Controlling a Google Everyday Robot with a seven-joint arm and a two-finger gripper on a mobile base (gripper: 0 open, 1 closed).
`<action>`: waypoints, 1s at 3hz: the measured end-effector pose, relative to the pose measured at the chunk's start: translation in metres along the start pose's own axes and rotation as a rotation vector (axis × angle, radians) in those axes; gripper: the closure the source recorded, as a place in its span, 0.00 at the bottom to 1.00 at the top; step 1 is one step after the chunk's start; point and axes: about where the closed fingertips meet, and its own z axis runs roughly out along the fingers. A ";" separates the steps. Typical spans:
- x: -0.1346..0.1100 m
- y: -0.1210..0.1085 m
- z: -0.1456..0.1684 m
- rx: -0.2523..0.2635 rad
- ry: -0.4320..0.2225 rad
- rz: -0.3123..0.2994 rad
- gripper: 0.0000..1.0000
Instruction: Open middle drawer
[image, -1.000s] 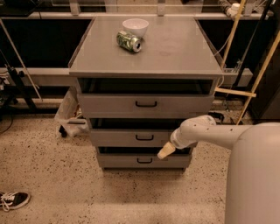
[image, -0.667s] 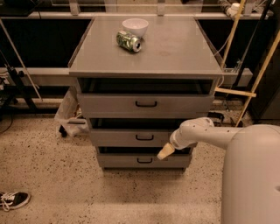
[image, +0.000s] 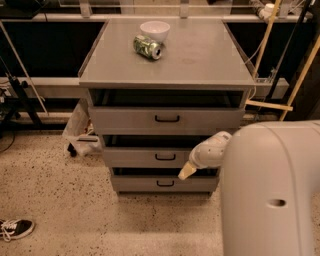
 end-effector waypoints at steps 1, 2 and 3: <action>-0.003 0.011 0.006 0.011 0.003 -0.061 0.00; -0.003 0.011 0.006 0.011 0.003 -0.061 0.00; -0.009 -0.013 0.024 0.050 -0.025 -0.096 0.00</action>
Offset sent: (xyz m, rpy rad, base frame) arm -0.0042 0.0098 -0.0079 -0.0369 -0.0158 0.0463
